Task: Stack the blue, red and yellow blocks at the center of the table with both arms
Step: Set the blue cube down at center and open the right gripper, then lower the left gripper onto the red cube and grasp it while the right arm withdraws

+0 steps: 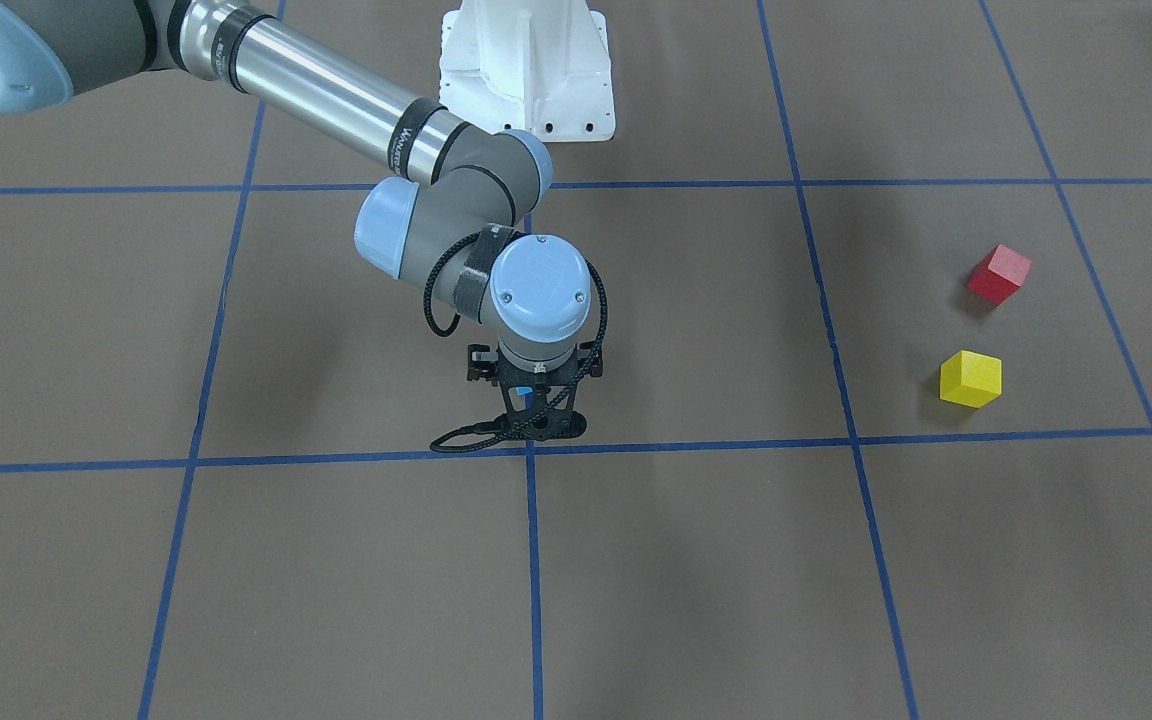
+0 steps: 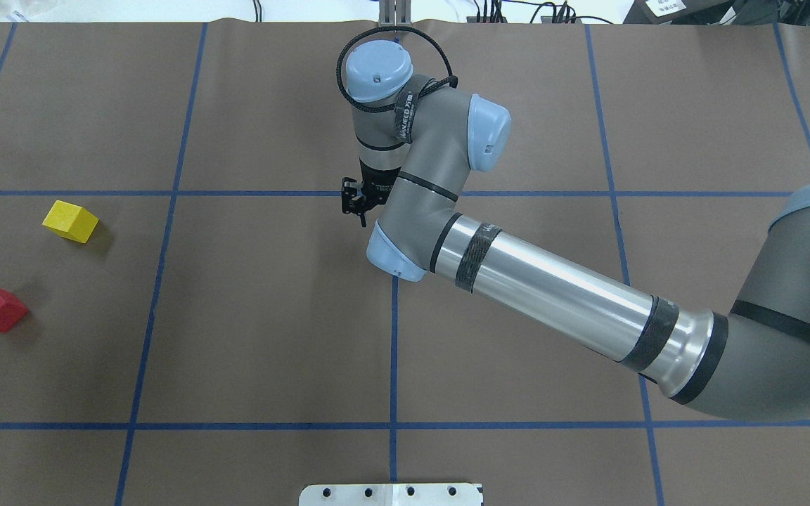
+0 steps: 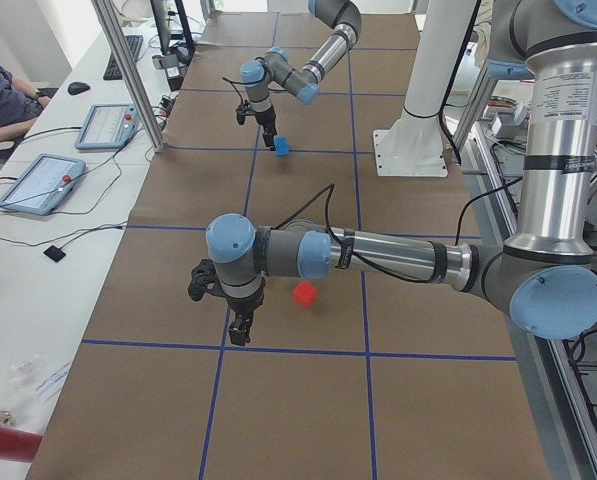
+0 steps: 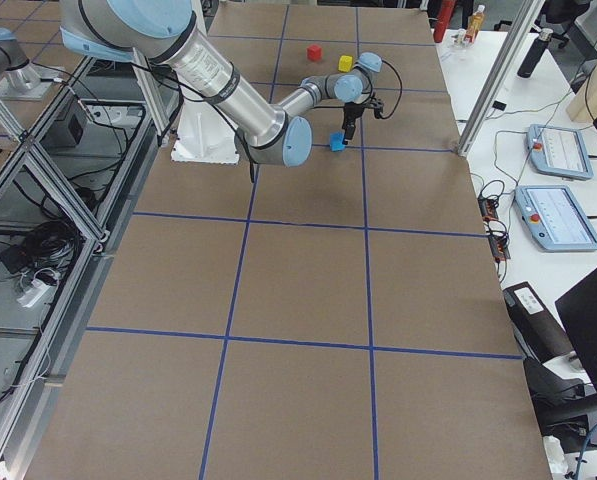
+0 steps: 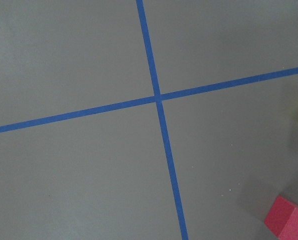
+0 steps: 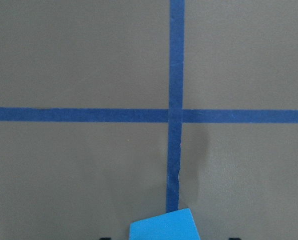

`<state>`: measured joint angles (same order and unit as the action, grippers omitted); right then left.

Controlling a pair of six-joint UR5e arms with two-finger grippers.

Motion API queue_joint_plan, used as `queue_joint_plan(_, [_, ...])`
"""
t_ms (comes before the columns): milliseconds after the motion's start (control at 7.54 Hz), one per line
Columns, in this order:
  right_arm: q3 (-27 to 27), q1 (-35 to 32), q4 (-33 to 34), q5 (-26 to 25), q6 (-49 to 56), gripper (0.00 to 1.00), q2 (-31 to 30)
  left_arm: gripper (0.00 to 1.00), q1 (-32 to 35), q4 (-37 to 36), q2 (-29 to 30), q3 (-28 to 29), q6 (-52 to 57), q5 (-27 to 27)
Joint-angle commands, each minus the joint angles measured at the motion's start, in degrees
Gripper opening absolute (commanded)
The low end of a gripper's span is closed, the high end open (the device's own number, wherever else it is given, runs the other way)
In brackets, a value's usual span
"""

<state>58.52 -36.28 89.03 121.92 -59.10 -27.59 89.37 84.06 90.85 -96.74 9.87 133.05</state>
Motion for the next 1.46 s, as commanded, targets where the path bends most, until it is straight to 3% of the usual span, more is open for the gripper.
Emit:
queue_joint_plan(0, [3.9, -3.4, 1.1, 1.8, 0.1, 0.99, -0.3, 1.0, -0.3, -0.1, 0.2, -2.5, -5.4, -0.1])
queue_joint_plan(133, [6.1, -6.2, 3.7, 5.2, 0.8, 1.0, -1.0, 1.0, -0.9, -0.1, -0.4, -5.6, -13.4, 0.0])
queue_joint_plan(398, [17.9, -9.7, 6.2, 5.8, 3.4, 1.0, -10.1, 1.0, -6.9, 3.7, -7.1, -14.6, -20.0, -0.1])
queue_joint_plan(664, [24.9, -12.6, 6.2, 6.0, 9.1, 1.0, -18.3, 1.0, -13.4, 24.2, -16.7, -14.7, -19.9, -1.6])
queue_joint_plan(796, [28.1, -13.5, 6.2, 5.9, 11.9, 1.0, -21.9, 1.0, -16.8, 27.6, -17.7, -14.7, -19.9, -3.0])
queue_joint_plan(1327, [29.3, -14.3, 5.7, 5.4, 14.9, 1.0, -25.5, 1.0, -30.1, 30.5, -16.8, -13.4, -19.5, -8.6])
